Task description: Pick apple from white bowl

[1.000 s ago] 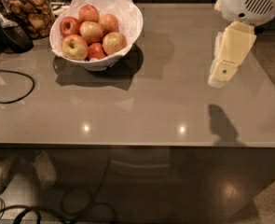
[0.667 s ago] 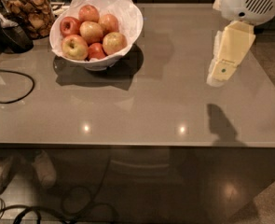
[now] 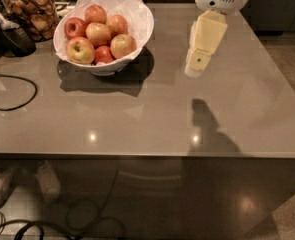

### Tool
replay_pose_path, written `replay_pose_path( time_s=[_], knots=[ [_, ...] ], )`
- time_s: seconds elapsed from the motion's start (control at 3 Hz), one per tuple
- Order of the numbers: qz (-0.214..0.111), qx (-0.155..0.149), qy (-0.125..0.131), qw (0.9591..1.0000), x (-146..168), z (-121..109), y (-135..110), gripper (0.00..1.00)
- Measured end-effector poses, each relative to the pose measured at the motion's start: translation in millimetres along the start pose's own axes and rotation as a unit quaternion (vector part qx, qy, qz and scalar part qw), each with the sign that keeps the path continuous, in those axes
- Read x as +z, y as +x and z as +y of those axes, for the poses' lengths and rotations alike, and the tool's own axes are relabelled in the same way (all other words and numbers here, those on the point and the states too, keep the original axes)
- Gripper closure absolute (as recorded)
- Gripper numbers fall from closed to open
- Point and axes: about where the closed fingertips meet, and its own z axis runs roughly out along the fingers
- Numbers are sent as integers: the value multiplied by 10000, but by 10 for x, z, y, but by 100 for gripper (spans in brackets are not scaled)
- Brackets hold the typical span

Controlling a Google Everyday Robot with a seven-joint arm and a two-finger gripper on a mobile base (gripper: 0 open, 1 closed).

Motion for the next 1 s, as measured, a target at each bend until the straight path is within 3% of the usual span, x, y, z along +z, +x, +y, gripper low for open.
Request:
replay_pose_path(
  time_s=[0.33,0.67,1.0],
  knots=[
    [-172,-446,-45,9988,40,-122,-398,0],
    [-414,-394,-44,9984,53,-113,-466,0],
    [-629,-310,-116,9975,174,-267,-598,0]
  ],
)
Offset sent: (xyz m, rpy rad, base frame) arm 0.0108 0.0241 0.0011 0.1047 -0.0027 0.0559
